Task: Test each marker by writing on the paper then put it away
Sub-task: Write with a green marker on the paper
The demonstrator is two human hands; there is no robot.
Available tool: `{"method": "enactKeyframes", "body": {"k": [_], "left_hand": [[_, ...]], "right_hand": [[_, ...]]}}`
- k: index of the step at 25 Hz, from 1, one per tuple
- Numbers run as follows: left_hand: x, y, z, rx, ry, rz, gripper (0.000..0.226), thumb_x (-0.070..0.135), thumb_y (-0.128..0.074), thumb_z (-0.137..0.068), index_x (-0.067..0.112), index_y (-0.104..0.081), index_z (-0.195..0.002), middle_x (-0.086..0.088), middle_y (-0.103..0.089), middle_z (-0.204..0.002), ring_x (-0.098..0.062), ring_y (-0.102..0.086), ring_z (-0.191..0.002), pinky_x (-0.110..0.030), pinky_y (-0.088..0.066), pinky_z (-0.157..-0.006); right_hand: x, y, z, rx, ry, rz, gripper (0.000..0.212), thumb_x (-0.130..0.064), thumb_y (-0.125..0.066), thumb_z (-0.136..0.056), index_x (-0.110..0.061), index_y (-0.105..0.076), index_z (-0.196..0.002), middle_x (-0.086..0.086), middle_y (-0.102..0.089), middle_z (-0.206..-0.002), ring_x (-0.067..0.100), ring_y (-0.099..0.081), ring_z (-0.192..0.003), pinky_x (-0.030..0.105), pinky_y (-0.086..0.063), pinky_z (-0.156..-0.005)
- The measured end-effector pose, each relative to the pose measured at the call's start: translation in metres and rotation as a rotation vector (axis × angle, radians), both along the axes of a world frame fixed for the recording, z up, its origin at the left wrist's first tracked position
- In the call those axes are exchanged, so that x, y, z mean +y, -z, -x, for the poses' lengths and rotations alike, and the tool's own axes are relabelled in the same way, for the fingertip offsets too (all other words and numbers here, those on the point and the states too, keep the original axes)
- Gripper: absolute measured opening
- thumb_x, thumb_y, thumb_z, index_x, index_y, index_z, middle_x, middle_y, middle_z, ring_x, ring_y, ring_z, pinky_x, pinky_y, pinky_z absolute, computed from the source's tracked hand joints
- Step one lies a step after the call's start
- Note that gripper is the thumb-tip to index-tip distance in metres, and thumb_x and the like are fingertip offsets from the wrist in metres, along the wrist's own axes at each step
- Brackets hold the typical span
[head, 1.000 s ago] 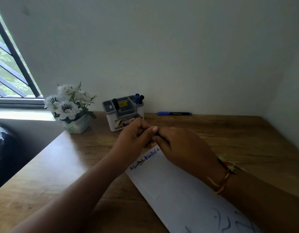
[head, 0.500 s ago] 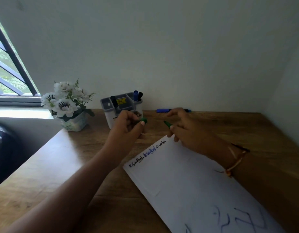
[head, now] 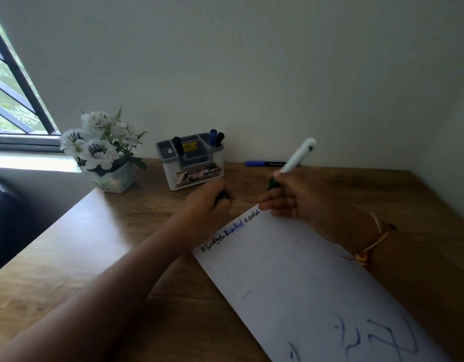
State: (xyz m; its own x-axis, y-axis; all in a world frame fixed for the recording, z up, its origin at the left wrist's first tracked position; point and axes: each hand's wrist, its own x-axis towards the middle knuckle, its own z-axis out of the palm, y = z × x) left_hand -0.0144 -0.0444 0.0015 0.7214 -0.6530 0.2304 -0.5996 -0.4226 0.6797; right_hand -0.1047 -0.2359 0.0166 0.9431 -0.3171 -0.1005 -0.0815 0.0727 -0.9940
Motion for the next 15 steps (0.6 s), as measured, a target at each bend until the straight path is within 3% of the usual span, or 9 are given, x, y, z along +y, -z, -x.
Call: {"method": "enactKeyframes", "body": {"k": [3,5,11,15], "left_hand": [[-0.002,0.002,-0.001,-0.113,0.059,-0.171,0.012,0.030,-0.055,-0.098,0.022,-0.063,-0.102,0.008,-0.056,-0.088,-0.008,-0.052,-0.075,-0.020,-0.037,-0.062],[-0.001,0.004,-0.002,-0.155,0.120,-0.240,0.021,0.043,-0.061,-0.093,0.032,-0.062,-0.111,0.010,-0.057,-0.093,-0.006,-0.054,-0.079,-0.022,-0.041,-0.064],[-0.001,0.008,-0.007,-0.185,0.199,-0.379,0.044,0.051,-0.062,-0.090,0.045,-0.053,-0.133,0.012,-0.058,-0.119,-0.008,-0.056,-0.102,-0.021,-0.046,-0.080],[-0.002,0.010,-0.008,-0.186,0.196,-0.403,0.046,0.052,-0.061,-0.090,0.046,-0.052,-0.134,0.015,-0.054,-0.119,-0.005,-0.052,-0.103,-0.018,-0.040,-0.075]], "right_hand": [[0.000,0.010,0.000,-0.050,0.049,0.271,0.024,-0.037,-0.049,-0.097,-0.019,-0.064,-0.101,0.009,-0.077,-0.082,0.021,-0.074,-0.076,0.029,-0.054,-0.062],[0.001,0.015,0.003,-0.085,0.082,0.394,0.025,-0.036,-0.052,-0.095,-0.018,-0.068,-0.101,0.006,-0.075,-0.081,0.018,-0.074,-0.075,0.028,-0.056,-0.063],[0.000,0.027,-0.002,-0.062,0.106,0.435,0.025,-0.031,-0.059,-0.092,-0.010,-0.071,-0.096,0.007,-0.075,-0.076,0.019,-0.074,-0.070,0.029,-0.059,-0.068],[-0.003,0.027,-0.003,-0.037,0.115,0.437,0.020,-0.026,-0.058,-0.091,-0.010,-0.069,-0.093,0.008,-0.075,-0.076,0.018,-0.073,-0.067,0.028,-0.058,-0.061]]}}
